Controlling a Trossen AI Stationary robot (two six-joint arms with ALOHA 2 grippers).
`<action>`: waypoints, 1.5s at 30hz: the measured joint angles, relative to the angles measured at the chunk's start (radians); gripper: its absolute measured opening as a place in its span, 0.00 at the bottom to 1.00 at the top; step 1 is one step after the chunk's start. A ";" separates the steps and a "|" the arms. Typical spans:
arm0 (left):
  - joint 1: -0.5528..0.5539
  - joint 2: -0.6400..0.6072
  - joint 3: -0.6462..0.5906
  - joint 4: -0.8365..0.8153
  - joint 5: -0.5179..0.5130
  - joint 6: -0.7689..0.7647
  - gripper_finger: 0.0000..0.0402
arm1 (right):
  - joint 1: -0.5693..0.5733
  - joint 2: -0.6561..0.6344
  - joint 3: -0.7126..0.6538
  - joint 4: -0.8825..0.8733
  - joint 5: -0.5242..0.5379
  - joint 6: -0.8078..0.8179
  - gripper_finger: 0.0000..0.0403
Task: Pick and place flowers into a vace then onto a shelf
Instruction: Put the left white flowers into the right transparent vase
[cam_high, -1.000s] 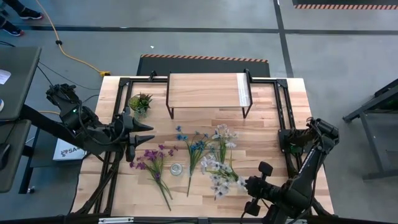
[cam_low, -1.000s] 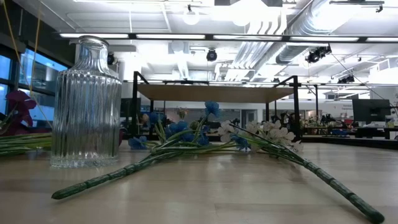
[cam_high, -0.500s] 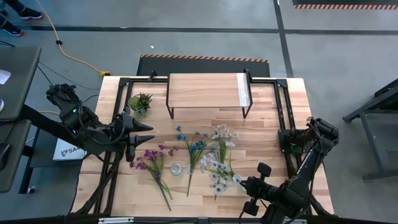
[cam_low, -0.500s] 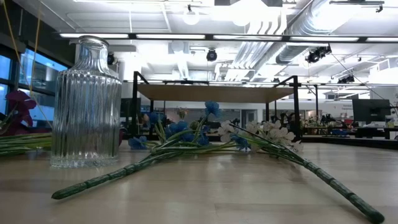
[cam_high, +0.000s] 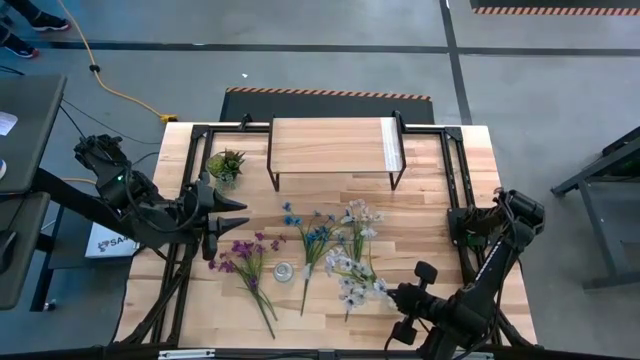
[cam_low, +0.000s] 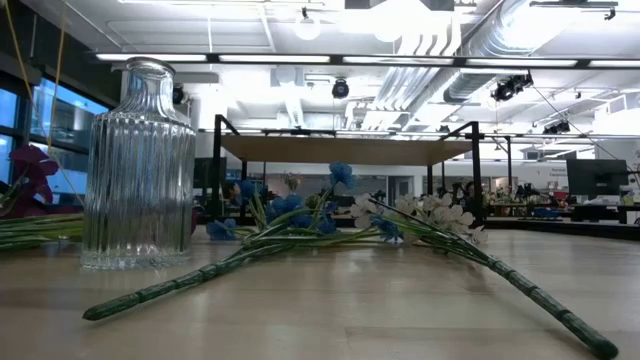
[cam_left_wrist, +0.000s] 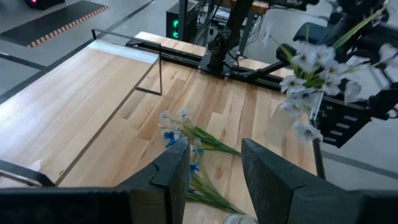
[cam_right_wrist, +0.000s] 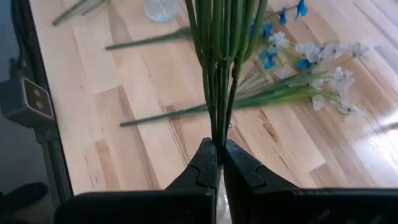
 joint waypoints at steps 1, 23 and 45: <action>0.000 0.000 0.000 0.001 0.000 0.001 0.45 | 0.000 0.000 0.000 -0.005 -0.008 0.005 0.00; 0.000 0.000 0.000 -0.002 -0.009 0.023 0.45 | 0.002 0.000 0.000 0.046 -0.027 0.015 0.00; 0.000 0.000 0.000 -0.001 -0.012 0.023 0.45 | 0.004 0.000 0.000 0.055 -0.047 0.030 0.00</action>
